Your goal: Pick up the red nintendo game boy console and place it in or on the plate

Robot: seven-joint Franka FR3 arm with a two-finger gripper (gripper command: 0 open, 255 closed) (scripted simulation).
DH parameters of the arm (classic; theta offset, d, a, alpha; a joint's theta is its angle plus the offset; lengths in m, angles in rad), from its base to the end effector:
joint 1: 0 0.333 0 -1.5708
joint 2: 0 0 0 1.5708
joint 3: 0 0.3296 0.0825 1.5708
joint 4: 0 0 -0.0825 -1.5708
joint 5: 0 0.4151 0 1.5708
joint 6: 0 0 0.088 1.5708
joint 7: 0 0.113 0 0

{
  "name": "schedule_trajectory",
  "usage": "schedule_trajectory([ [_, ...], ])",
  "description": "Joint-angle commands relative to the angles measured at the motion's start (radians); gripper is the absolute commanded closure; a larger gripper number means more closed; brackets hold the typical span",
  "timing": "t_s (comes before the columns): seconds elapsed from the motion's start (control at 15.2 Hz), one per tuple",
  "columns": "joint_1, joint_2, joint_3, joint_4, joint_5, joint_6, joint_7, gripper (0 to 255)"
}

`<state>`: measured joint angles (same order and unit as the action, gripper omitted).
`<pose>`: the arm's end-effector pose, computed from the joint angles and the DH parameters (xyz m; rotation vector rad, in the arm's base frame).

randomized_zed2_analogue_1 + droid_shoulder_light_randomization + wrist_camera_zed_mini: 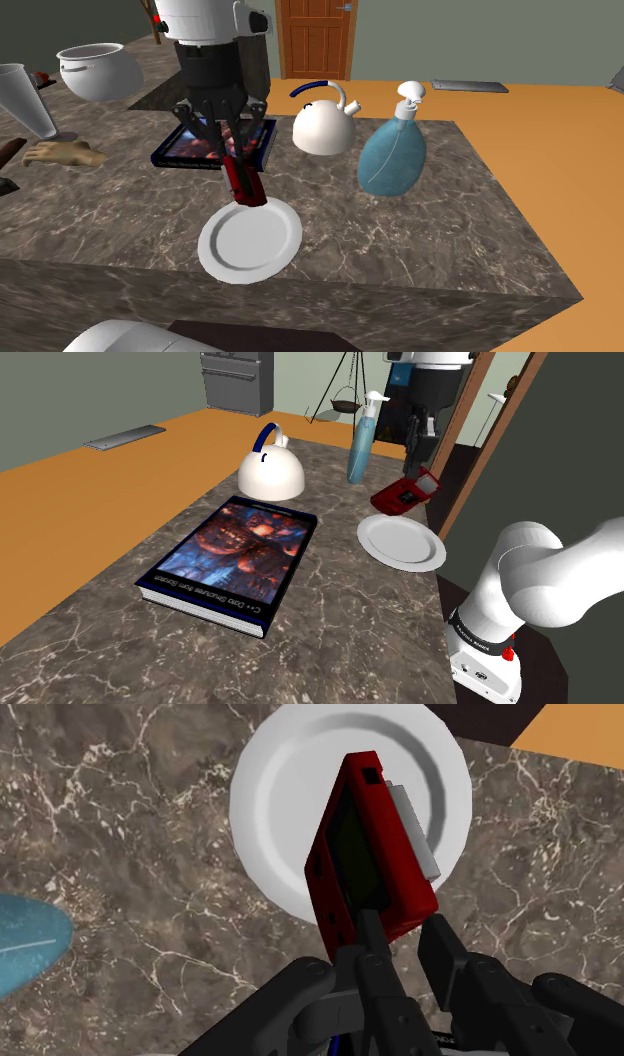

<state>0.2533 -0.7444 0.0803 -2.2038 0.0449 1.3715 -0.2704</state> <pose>0.2966 0.1193 0.6380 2.9928 0.9050 -0.1399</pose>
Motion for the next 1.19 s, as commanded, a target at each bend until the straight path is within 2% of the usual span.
schedule_trajectory([
  [0.0, 0.001, -0.011, 0.001, -0.037, 0.002, 0.026, 0.0, 255],
  [0.59, 0.004, -0.047, 0.006, -0.181, 0.007, 0.135, -0.001, 255],
  [1.12, 0.003, -0.047, 0.007, -0.181, 0.007, 0.134, -0.001, 255],
])
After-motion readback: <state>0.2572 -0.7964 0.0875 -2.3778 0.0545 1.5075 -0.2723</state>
